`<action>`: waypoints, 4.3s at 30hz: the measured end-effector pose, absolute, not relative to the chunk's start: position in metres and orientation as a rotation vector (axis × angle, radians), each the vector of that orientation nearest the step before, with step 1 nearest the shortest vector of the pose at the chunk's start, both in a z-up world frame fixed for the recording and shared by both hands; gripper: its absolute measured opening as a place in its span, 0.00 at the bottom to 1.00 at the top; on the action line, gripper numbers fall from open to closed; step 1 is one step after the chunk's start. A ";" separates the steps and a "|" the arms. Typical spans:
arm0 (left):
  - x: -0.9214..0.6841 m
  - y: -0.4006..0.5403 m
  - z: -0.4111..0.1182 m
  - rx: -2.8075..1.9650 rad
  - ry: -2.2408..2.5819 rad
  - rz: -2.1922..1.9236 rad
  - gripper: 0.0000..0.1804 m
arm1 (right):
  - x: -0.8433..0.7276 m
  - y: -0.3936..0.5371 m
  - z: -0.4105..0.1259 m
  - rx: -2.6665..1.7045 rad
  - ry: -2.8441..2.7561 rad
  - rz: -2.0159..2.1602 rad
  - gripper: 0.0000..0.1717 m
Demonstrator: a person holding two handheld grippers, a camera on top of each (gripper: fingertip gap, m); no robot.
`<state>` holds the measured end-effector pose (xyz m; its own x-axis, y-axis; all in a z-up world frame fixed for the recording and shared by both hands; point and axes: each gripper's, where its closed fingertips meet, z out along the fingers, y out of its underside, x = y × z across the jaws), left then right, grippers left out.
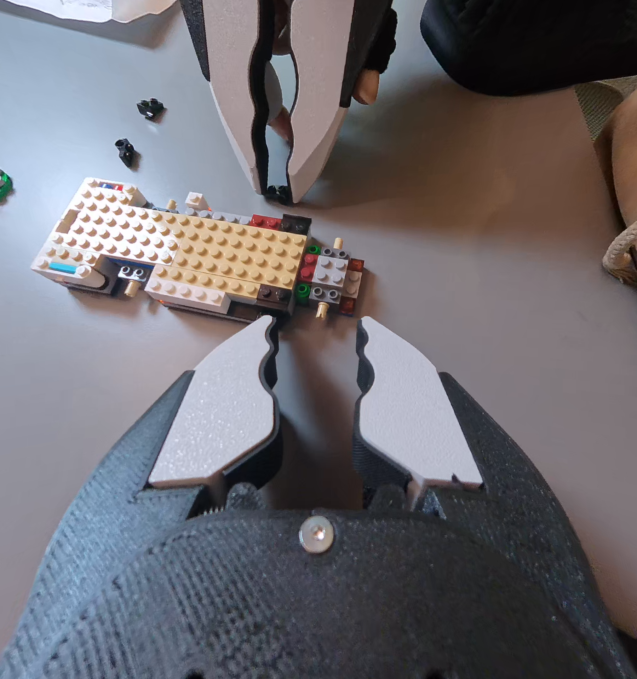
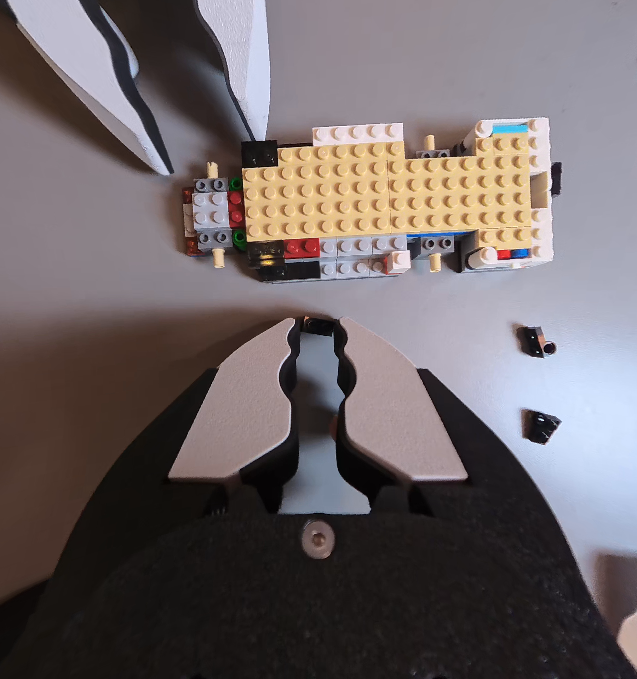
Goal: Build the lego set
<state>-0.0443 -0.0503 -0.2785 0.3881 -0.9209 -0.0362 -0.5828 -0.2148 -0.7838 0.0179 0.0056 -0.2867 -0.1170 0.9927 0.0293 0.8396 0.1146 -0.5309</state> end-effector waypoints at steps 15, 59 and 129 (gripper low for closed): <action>-0.041 -0.044 -0.281 -1.915 1.289 -0.505 0.23 | 0.016 -0.022 -0.264 -1.583 -2.016 0.629 0.10; -0.037 -0.049 -0.280 -1.883 1.320 -0.468 0.18 | -0.003 -0.039 -0.271 -1.436 -2.148 0.488 0.10; -0.026 -0.047 -0.280 -1.885 1.300 -0.483 0.10 | 0.003 -0.065 -0.275 -1.528 -1.749 0.317 0.12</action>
